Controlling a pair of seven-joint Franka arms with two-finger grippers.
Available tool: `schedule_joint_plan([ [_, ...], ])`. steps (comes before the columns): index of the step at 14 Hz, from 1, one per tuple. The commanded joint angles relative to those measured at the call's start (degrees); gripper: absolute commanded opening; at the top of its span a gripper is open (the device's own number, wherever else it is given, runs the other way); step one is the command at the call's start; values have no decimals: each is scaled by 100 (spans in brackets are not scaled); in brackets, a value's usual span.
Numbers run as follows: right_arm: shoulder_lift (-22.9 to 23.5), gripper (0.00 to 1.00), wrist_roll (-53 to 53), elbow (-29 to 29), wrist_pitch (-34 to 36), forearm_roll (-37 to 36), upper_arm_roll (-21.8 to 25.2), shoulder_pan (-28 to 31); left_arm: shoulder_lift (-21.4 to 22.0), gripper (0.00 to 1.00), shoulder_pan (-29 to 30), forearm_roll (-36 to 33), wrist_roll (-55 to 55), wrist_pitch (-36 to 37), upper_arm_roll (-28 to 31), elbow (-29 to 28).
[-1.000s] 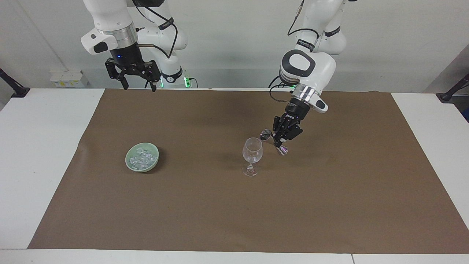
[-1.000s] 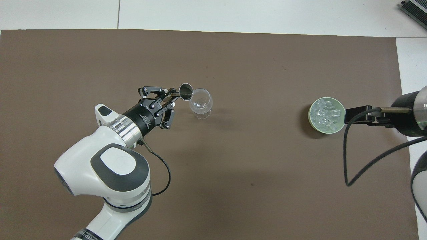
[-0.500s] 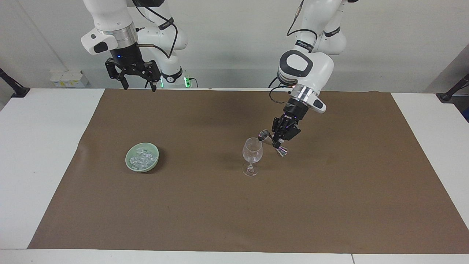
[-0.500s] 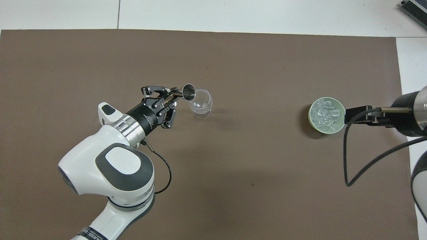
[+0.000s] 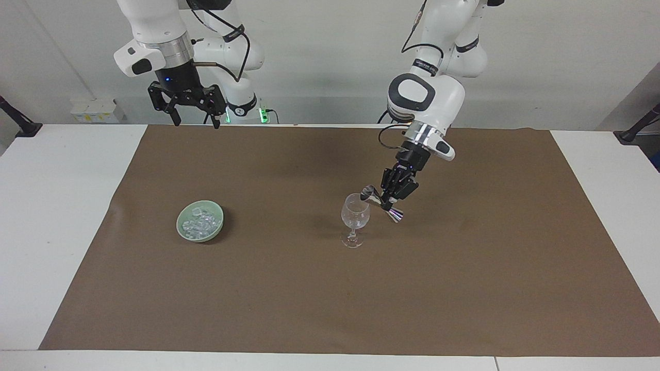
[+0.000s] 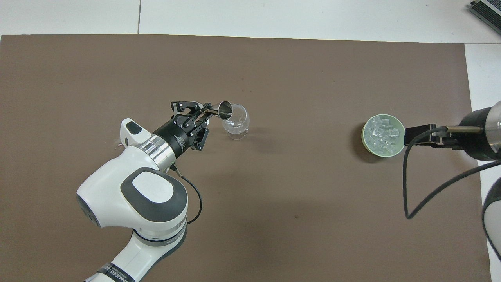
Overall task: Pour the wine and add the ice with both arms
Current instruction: 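Tilt the metal cup over the clear glass with the left gripper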
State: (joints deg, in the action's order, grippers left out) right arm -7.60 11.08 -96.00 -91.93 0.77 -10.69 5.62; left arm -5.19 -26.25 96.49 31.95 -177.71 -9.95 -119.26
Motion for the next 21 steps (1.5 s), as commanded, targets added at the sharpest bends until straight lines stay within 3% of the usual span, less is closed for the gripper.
schedule_joint_plan([
  [1,-22,100,43,-7,52,99,-39,80,-70,0,-134,-60,-136,-194,81,105],
  [21,-22,100,43,-7,52,99,-39,80,-184,0,-292,-745,-452,-404,99,157],
])
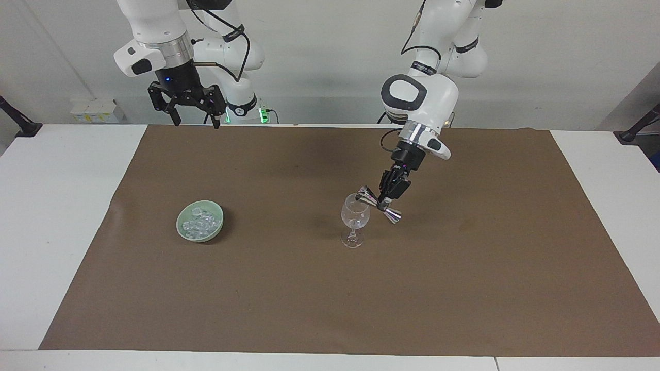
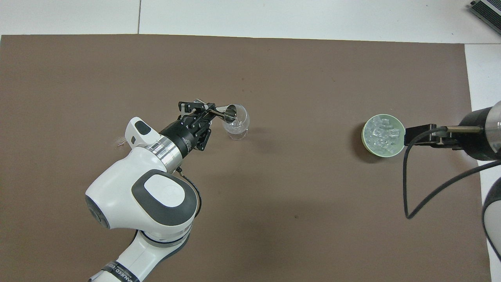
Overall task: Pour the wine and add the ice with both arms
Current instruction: 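Tilt the metal cup over the clear glass with the left gripper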
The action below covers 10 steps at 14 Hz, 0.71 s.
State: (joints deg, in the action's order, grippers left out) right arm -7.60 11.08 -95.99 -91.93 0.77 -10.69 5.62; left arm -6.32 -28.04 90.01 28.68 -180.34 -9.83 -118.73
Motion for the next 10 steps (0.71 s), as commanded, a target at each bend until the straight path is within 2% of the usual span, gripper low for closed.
schedule_joint_plan([
  [1,-22,100,43,-7,52,99,-39,80,-79,0,-114,-106,-204,-168,87,113],
  [10,-22,100,43,-7,52,99,-39,80,-79,0,-114,-431,-450,-221,87,157],
])
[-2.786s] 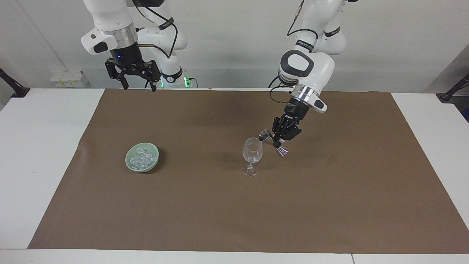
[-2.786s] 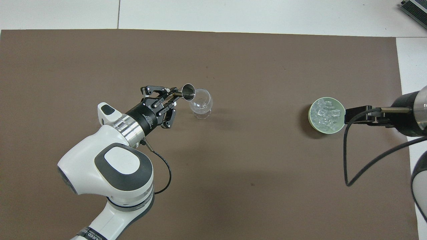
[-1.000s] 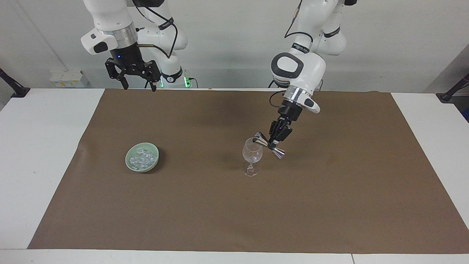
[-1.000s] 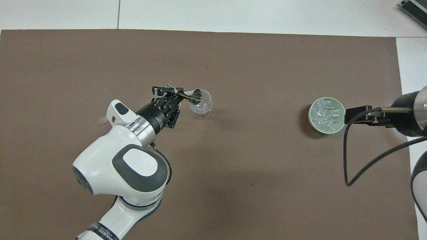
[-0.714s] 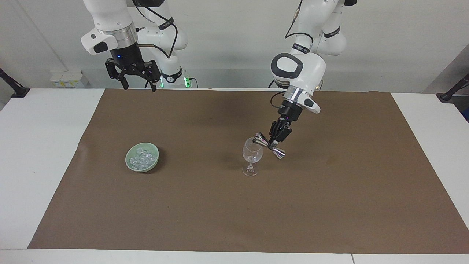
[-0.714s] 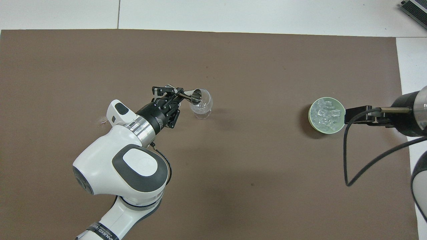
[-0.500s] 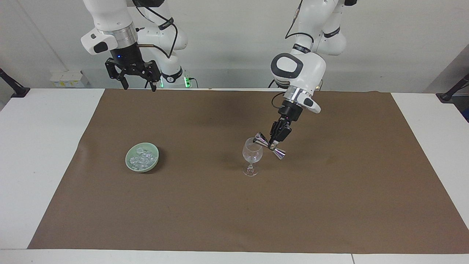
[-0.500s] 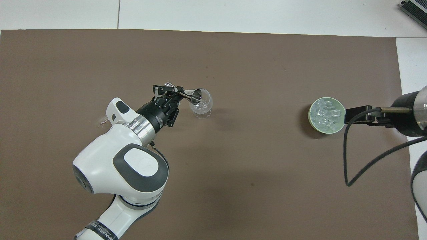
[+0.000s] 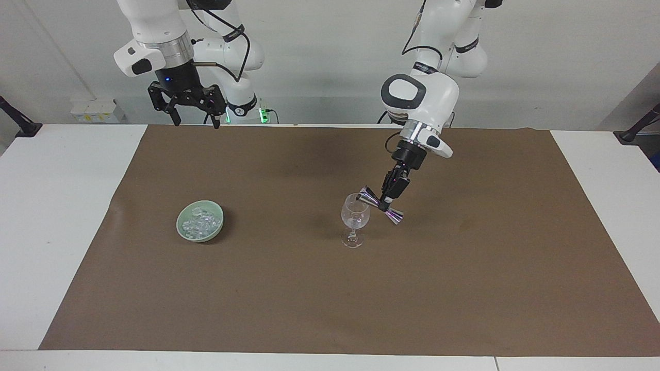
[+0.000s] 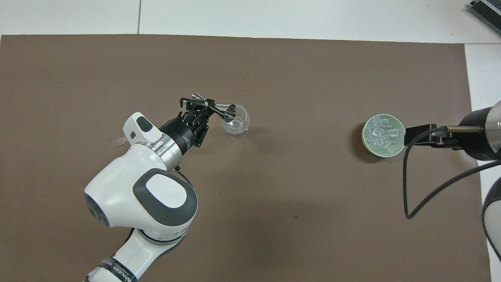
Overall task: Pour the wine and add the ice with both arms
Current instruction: 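Tilt the metal cup over the clear glass with the left gripper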
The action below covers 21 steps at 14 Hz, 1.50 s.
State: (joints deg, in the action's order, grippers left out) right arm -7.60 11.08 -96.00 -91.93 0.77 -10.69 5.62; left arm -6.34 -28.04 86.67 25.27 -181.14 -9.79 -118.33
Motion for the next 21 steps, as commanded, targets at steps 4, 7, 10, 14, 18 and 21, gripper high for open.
schedule_joint_plan([
  [4,-22,100,43,-7,52,99,-39,80,-78,0,-105,-221,-303,-140,92,126],
  [7,-22,100,35,-7,52,99,-39,80,-78,0,-79,-405,-583,-140,92,135],
  [10,-22,100,43,-7,52,99,-47,80,-122,0,-53,-484,-654,-140,100,179],
  [14,-22,100,43,-7,52,108,-39,80,-148,0,-52,-616,-883,-220,100,223],
  [18,-22,100,43,-7,52,99,-39,80,-157,0,-52,-617,-1261,-220,100,249],
  [21,-22,100,43,-7,52,99,-47,80,-157,0,-61,-669,-1436,-220,100,267],
])
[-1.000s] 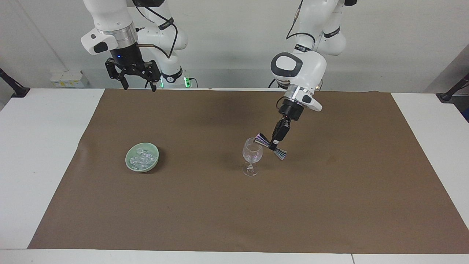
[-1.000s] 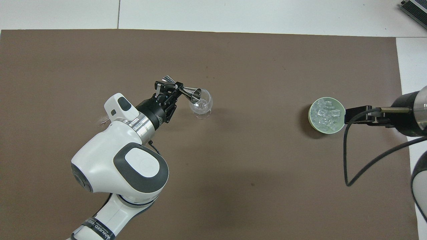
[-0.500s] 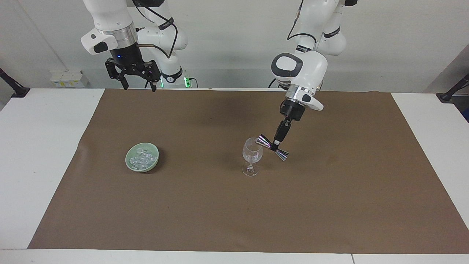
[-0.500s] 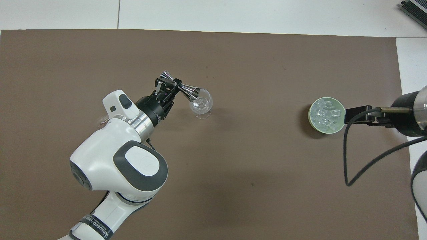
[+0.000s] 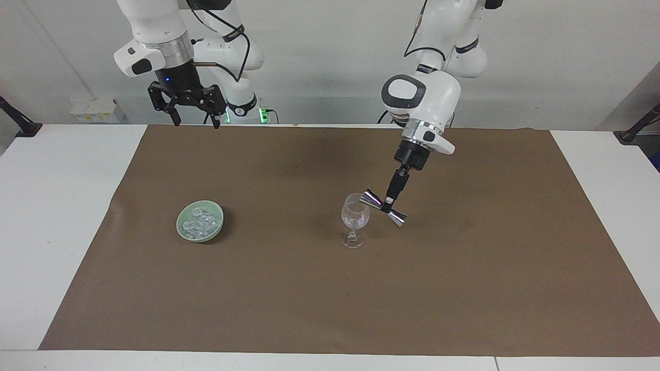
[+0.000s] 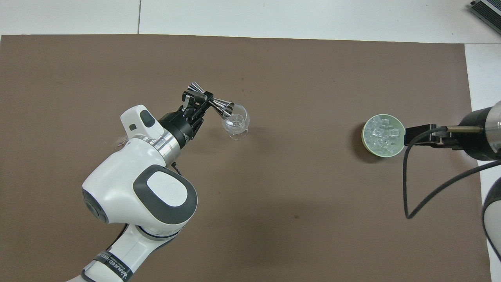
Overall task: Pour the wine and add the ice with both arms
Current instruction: 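Tilt the metal cup over the clear glass with the left gripper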
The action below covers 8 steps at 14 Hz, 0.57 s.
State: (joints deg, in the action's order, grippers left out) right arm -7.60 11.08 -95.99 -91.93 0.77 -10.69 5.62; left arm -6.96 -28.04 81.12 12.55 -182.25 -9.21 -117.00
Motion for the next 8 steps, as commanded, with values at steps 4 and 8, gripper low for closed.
schedule_joint_plan([
  [4,-22,100,43,-7,52,99,-47,80,-147,0,-105,-272,-236,-109,42,186],
  [8,-22,100,43,-7,52,108,-39,80,-156,0,-123,-518,-244,-136,42,204],
])
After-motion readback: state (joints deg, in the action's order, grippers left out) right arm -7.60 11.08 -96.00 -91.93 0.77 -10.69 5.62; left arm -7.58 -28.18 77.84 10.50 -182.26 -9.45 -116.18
